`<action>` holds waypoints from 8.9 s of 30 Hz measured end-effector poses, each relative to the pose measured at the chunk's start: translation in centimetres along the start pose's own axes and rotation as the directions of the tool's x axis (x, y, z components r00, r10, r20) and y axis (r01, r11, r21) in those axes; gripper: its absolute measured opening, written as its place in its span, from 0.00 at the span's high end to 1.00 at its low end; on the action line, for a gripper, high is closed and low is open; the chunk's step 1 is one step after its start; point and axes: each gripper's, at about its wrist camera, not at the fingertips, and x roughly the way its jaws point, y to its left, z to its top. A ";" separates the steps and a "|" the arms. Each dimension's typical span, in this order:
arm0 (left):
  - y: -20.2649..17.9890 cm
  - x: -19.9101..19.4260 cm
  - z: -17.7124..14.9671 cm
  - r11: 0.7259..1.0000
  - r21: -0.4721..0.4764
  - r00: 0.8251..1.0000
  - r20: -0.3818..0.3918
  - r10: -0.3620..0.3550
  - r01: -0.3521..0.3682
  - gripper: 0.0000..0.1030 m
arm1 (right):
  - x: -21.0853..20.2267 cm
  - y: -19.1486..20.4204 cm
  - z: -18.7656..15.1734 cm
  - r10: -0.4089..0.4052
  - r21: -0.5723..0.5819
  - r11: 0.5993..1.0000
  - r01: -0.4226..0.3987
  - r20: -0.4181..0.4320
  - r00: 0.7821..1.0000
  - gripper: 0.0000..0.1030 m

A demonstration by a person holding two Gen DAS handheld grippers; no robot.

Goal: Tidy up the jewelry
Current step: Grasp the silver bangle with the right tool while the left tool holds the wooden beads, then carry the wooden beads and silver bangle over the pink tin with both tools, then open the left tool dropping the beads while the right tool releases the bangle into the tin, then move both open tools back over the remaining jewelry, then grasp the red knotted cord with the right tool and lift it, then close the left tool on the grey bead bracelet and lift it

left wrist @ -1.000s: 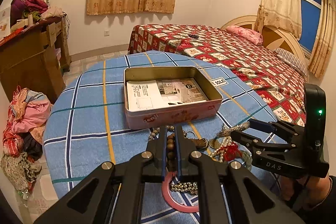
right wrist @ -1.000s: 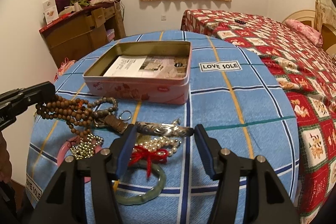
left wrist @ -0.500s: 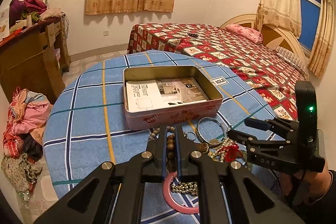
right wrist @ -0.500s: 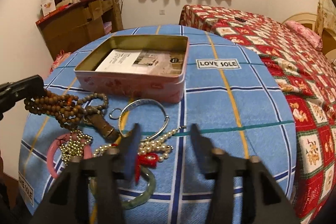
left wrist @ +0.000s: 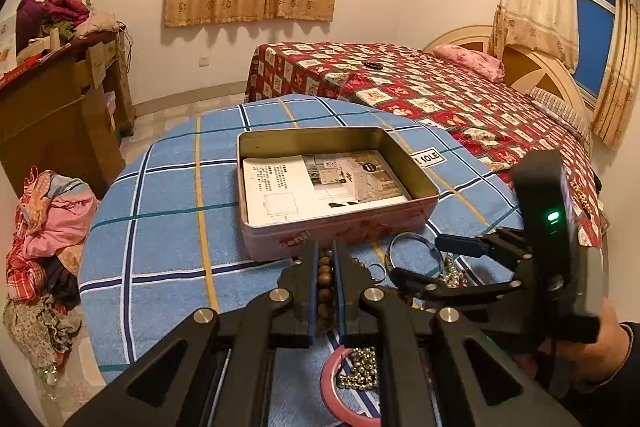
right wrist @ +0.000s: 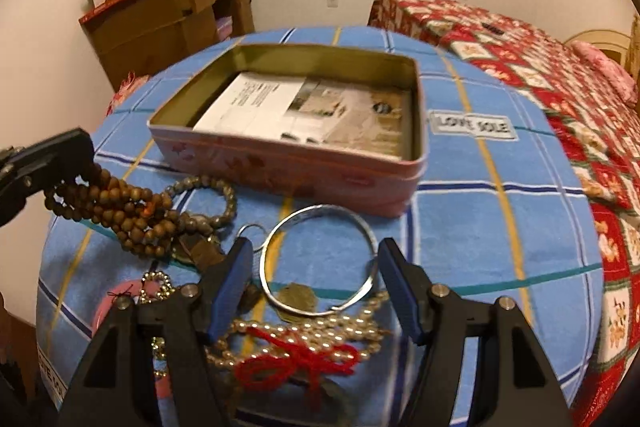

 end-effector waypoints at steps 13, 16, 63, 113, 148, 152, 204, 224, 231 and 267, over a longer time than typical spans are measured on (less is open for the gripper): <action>-0.2 -2.1 0.4 1.000 0.005 0.999 0.031 -0.017 0.017 0.94 | -0.8 -0.3 -1.2 -0.013 -0.009 1.000 0.013 0.001 1.000 0.37; -0.2 -2.1 0.4 1.000 0.002 0.999 0.029 -0.016 0.016 0.94 | -1.4 -0.5 -1.0 -0.028 0.002 1.000 0.028 0.039 0.999 0.15; 1.9 4.2 9.3 0.994 0.072 0.994 0.074 0.079 -0.085 0.94 | -0.8 -2.4 8.4 -0.023 -0.046 0.999 0.030 0.146 0.989 0.32; 2.9 9.8 8.2 0.972 0.091 0.976 -0.004 0.217 -0.216 0.29 | 1.7 -2.4 8.5 -0.099 -0.107 0.988 0.113 0.129 0.987 0.18; 1.9 1.0 -3.8 0.974 0.032 0.971 -0.077 0.225 -0.223 0.29 | -5.0 -3.4 -1.5 -0.083 0.017 0.996 0.082 0.100 0.992 0.18; 2.3 1.4 -4.3 0.975 0.013 0.970 -0.097 0.224 -0.224 0.29 | -5.1 -2.5 -2.5 -0.072 -0.005 0.997 0.072 0.087 0.994 0.18; 1.0 1.9 -4.5 0.985 0.004 0.978 -0.112 0.173 -0.174 0.29 | -3.5 -0.3 -4.0 0.058 -0.026 0.998 -0.057 0.037 0.998 0.75; -0.6 3.8 -2.5 0.990 0.029 0.986 -0.092 0.140 -0.138 0.29 | -7.1 -3.0 -1.8 0.030 0.055 0.998 -0.041 0.191 0.981 0.92; -1.7 5.9 -1.8 0.993 0.052 0.988 -0.115 0.107 -0.102 0.29 | -6.1 -2.9 -2.1 0.043 0.054 0.997 -0.053 0.173 0.984 0.92; 2.1 5.8 -2.5 0.982 0.020 0.971 -0.150 0.187 -0.187 0.98 | -5.3 -1.7 -3.0 0.075 0.024 0.997 -0.079 0.139 0.987 0.92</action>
